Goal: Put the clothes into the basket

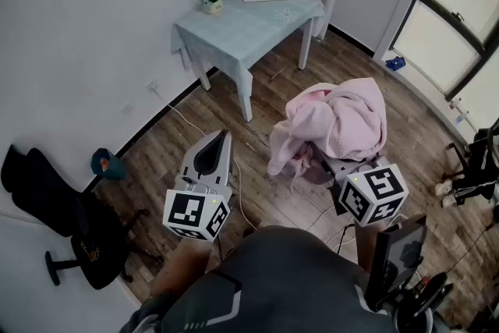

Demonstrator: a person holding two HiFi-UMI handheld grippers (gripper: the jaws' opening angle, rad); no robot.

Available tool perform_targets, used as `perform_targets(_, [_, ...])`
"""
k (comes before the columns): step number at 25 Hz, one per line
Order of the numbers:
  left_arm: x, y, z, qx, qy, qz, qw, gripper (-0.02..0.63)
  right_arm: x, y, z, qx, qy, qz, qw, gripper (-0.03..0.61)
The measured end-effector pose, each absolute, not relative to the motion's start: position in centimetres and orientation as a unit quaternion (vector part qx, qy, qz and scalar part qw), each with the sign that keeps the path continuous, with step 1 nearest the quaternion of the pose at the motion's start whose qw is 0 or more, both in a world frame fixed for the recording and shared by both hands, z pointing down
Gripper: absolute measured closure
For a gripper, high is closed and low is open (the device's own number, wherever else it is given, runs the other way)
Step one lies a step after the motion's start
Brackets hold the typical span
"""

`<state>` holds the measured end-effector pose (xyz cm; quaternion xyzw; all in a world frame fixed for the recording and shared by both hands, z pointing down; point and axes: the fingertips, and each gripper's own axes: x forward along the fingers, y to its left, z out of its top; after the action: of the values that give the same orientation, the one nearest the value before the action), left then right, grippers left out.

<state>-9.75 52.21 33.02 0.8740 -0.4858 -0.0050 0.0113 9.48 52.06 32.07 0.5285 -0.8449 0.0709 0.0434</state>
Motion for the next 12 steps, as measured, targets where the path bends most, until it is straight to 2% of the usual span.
perform_targets(12, [-10.9, 51.9, 33.4, 0.872, -0.490, -0.007, 0.020, 0.604, 8.4, 51.7, 32.2, 0.527, -0.846, 0.074, 0.041, 0.242])
